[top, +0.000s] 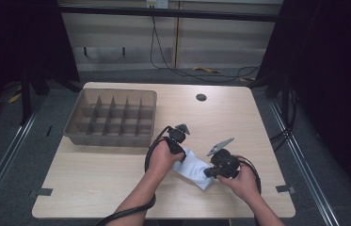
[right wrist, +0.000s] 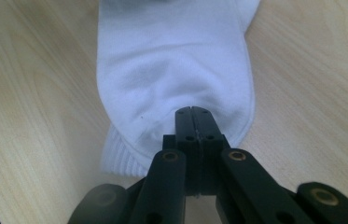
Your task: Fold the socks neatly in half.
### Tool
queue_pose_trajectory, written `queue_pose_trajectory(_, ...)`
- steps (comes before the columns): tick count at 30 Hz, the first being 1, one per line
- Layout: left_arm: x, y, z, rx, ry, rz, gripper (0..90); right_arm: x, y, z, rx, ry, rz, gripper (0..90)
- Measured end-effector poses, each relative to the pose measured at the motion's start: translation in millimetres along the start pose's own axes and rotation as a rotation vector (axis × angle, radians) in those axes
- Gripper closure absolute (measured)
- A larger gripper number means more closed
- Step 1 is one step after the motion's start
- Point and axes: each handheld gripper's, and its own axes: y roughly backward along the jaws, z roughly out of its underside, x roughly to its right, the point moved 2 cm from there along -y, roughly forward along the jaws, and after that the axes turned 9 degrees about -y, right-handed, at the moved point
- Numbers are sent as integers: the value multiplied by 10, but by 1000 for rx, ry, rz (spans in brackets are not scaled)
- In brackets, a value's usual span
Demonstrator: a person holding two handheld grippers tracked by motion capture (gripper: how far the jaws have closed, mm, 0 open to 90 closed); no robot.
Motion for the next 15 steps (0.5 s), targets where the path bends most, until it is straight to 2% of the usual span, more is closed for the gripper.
queue_pose_trajectory(3,4,8,1,0,8,2,627,-2,-3,-1,-1,6,-1,900)
queue_pose_trajectory(15,17,-30,-6,-23,-10,0,640,-6,-13,4,2,8,-4,900)
